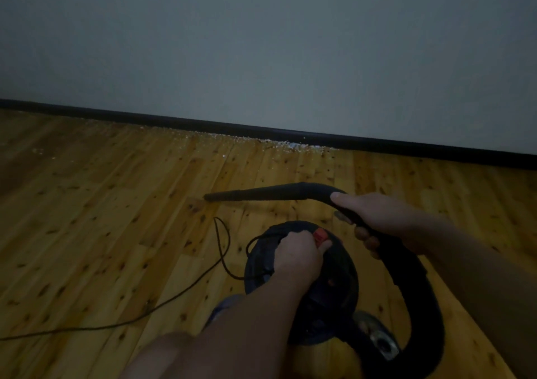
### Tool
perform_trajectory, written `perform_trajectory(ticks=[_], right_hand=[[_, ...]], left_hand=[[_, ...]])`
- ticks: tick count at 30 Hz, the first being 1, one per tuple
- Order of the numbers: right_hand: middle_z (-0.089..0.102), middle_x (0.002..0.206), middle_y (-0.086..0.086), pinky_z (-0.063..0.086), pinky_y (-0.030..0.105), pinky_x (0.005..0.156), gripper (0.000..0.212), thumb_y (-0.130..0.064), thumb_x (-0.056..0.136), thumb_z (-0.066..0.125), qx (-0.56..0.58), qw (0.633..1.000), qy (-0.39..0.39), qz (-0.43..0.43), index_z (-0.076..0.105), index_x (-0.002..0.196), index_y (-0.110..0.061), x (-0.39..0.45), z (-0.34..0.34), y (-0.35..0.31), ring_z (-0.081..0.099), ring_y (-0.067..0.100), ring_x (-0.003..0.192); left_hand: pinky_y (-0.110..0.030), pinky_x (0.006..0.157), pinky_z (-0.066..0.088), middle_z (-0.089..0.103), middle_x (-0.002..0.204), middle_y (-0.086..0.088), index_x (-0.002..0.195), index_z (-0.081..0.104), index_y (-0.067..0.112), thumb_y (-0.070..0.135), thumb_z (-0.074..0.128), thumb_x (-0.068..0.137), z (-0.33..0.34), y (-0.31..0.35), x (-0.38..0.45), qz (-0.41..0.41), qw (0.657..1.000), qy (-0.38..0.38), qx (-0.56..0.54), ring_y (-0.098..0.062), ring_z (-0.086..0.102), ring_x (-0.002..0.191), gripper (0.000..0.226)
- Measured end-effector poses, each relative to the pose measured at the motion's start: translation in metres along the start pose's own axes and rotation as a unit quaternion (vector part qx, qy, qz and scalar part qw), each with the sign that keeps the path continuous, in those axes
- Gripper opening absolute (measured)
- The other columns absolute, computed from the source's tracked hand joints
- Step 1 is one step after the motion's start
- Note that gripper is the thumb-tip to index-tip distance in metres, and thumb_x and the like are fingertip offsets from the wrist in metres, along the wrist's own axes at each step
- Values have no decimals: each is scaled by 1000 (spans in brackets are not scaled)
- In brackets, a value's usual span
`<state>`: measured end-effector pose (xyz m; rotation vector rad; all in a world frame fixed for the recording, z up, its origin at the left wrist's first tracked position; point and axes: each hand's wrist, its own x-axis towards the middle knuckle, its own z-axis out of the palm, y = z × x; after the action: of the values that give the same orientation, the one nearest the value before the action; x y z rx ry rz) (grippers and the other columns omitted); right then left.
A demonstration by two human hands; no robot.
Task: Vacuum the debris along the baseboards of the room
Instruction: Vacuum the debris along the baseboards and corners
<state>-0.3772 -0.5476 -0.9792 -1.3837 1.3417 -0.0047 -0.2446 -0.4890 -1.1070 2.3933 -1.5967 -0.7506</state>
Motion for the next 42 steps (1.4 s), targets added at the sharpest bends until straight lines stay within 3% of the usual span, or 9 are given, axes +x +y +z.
perform_trajectory(ticks=[5, 13, 18, 30, 42], right_hand=[[48, 54, -2, 42, 24, 47, 47, -60, 99, 52, 8, 1000, 26, -1, 57, 86, -15, -3, 0, 11, 45, 13, 43], [52, 52, 0, 44, 26, 47, 50, -59, 99, 55, 36, 993, 109, -13, 60, 85, -11, 12, 6, 29, 49, 15, 41], [55, 52, 1, 46, 27, 46, 51, -60, 99, 55, 63, 985, 156, -21, 62, 91, -10, 28, 8, 30, 51, 15, 41], [49, 54, 0, 41, 24, 40, 46, -56, 100, 55, 82, 990, 118, 7, 59, 90, -11, 4, -22, 33, 45, 13, 40], [49, 54, 1, 41, 22, 41, 43, -52, 103, 53, 148, 972, 180, 1, 60, 91, -11, 13, -36, 52, 45, 13, 40]], left_hand=[[-38, 72, 48, 67, 96, -7, 99, 66, 14, 64, 48, 99, 3, 2, -4, 27, 1000, -9, 8, -23, 57, 80, 53], [-38, 74, 51, 67, 94, -4, 100, 65, 15, 65, 51, 98, 2, 7, -7, 30, 999, -25, 17, -24, 62, 82, 52], [-34, 67, 47, 64, 91, -1, 101, 63, 17, 67, 68, 86, 1, 9, -6, 40, 998, -10, 40, -20, 56, 75, 53], [-34, 66, 48, 64, 88, 1, 99, 65, 19, 65, 76, 79, 2, 13, -1, 30, 999, -4, 18, -19, 60, 76, 52], [-34, 62, 44, 65, 84, 3, 89, 64, 23, 68, 79, 72, 0, 23, 24, 40, 999, 3, 32, -18, 60, 73, 51]])
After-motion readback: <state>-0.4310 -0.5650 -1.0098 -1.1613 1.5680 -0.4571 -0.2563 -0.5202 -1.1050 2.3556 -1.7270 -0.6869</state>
